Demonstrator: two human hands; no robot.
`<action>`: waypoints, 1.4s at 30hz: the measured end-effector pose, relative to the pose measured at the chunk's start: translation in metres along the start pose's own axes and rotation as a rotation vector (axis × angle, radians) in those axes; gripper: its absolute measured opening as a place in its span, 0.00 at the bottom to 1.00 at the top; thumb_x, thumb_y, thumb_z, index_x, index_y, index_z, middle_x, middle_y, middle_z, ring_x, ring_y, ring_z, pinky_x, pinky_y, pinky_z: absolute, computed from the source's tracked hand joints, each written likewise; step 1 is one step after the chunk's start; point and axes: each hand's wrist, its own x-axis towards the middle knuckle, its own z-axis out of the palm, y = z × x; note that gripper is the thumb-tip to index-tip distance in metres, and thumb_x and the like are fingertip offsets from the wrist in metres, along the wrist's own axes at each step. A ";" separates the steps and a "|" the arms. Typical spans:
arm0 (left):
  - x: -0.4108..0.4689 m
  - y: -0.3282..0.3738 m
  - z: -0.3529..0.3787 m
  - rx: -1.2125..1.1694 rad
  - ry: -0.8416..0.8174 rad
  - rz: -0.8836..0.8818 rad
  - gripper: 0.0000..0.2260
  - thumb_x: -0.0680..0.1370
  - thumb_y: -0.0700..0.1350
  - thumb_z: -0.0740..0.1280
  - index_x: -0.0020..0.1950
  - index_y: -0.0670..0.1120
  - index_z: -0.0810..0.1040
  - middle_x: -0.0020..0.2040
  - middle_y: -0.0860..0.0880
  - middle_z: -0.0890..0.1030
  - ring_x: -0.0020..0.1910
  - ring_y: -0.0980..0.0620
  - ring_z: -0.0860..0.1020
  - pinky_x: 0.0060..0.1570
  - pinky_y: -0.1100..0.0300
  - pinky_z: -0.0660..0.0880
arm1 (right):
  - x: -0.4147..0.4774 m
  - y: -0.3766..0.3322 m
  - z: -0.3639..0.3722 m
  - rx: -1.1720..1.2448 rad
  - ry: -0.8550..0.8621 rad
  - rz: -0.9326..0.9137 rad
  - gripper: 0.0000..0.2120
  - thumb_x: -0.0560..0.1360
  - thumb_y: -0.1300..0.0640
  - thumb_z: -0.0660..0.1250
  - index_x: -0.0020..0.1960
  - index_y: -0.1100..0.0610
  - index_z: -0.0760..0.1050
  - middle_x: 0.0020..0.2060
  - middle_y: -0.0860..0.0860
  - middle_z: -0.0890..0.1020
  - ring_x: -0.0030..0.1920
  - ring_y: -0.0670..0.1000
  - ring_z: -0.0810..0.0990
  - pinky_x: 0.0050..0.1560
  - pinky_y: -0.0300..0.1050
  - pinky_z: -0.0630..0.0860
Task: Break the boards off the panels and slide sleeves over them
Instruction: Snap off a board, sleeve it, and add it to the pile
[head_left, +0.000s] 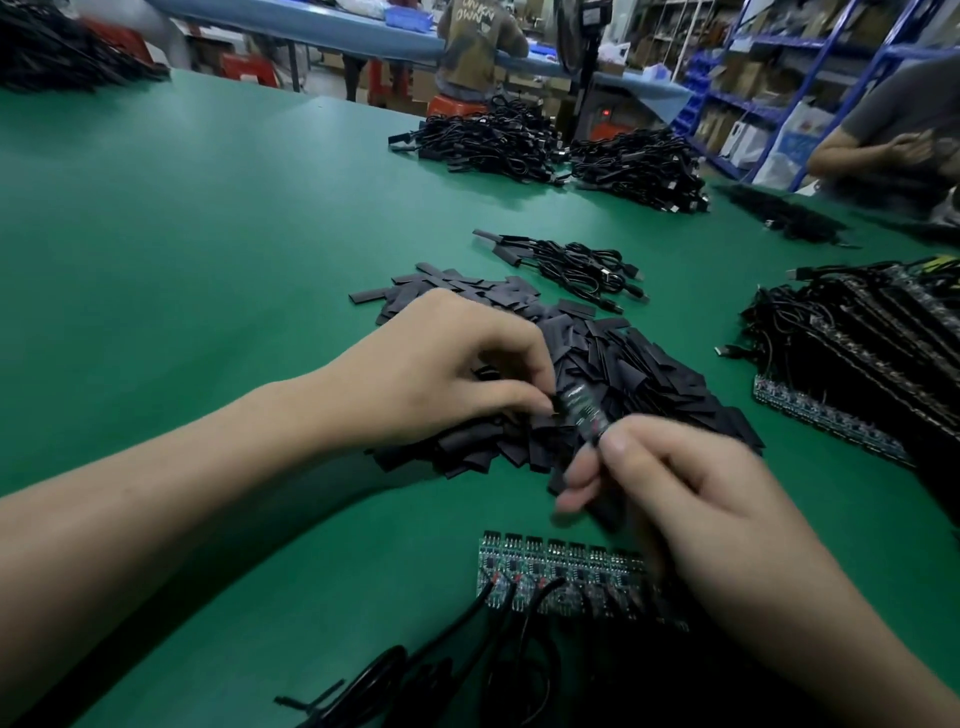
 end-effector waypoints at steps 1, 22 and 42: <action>-0.001 0.004 0.001 -0.170 -0.006 -0.067 0.03 0.75 0.45 0.76 0.46 0.48 0.84 0.39 0.54 0.86 0.40 0.58 0.84 0.43 0.59 0.80 | 0.003 0.001 -0.003 0.136 0.058 0.057 0.14 0.84 0.49 0.61 0.45 0.50 0.82 0.33 0.48 0.85 0.23 0.41 0.70 0.28 0.35 0.66; -0.045 0.029 0.034 -0.102 0.309 -0.054 0.12 0.72 0.53 0.76 0.52 0.50 0.88 0.45 0.58 0.86 0.44 0.65 0.82 0.46 0.67 0.77 | 0.005 0.010 0.001 0.463 -0.069 0.245 0.15 0.77 0.44 0.70 0.42 0.55 0.84 0.25 0.49 0.64 0.24 0.46 0.60 0.23 0.40 0.60; -0.045 0.026 0.035 -0.231 0.372 -0.135 0.07 0.71 0.50 0.75 0.47 0.51 0.88 0.41 0.58 0.86 0.41 0.59 0.84 0.42 0.58 0.80 | 0.005 0.017 -0.008 0.129 -0.170 0.025 0.21 0.76 0.37 0.60 0.33 0.51 0.68 0.28 0.45 0.65 0.30 0.45 0.63 0.31 0.42 0.60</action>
